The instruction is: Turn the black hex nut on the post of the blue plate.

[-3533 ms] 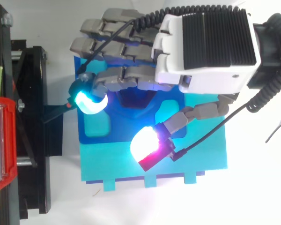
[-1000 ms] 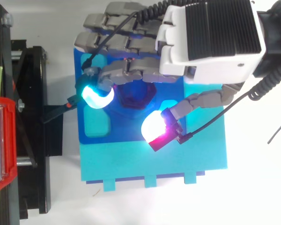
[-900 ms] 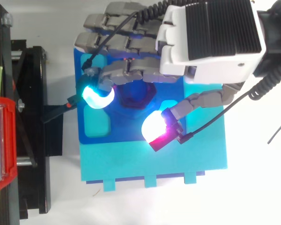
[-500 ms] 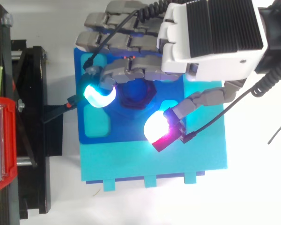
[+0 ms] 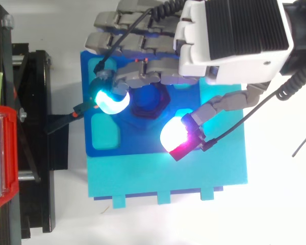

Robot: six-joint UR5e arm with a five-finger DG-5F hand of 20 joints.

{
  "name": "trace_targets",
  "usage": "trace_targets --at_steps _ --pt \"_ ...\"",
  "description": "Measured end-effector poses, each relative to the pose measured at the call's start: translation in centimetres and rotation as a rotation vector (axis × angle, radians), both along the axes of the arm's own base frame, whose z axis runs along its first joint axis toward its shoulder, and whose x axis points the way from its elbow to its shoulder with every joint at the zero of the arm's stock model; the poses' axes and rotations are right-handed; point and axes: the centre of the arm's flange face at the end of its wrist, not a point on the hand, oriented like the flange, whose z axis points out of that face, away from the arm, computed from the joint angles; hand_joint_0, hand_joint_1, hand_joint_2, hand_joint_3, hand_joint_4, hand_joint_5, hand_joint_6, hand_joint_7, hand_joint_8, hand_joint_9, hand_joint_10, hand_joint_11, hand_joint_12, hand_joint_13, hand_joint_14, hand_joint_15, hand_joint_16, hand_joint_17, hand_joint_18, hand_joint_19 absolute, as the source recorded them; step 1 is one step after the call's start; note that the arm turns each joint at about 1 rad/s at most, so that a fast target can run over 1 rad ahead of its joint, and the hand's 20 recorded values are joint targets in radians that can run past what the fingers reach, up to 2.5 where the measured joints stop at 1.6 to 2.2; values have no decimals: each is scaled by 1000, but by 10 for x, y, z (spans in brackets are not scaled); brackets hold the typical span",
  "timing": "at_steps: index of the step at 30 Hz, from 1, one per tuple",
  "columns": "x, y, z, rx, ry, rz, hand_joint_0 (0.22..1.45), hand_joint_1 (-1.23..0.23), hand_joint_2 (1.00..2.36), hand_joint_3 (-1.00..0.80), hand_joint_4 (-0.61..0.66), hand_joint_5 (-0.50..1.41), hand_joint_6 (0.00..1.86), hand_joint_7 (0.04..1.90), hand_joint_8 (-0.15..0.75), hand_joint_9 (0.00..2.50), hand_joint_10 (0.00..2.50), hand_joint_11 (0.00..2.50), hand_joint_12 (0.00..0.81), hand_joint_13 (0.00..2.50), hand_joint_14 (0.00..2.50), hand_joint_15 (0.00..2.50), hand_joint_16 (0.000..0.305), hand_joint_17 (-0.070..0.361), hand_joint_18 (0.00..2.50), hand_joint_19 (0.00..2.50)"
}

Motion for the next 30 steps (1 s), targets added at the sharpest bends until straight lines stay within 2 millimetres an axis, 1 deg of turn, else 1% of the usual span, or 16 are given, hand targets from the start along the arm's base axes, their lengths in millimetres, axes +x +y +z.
trace_targets --at_steps 16,17,19,23,26,30 --pt "-3 -12 1 -4 -5 11 469 -676 1000 -500 144 -290 503 762 179 0 0 0 338 0 0 0 49 110 0 0" --pt "-3 -13 0 -5 -5 11 457 -642 1000 -500 139 -295 502 772 178 0 0 0 339 0 0 0 49 111 0 17" --pt "-3 -14 0 -6 -5 12 435 -628 1000 -500 147 -296 502 773 186 0 0 0 348 0 0 0 51 115 0 12" --pt "-3 -16 1 -8 -7 11 349 -588 1000 -500 168 -300 502 772 220 0 0 0 390 0 0 0 59 133 0 0" --pt "-4 -17 1 -7 -6 14 319 -573 1000 -500 173 -300 502 768 231 0 0 0 404 0 0 0 62 140 0 0" --pt "-4 -18 1 -7 -5 16 314 -558 1000 -500 171 -300 502 762 231 0 0 0 407 0 0 0 63 143 0 6"
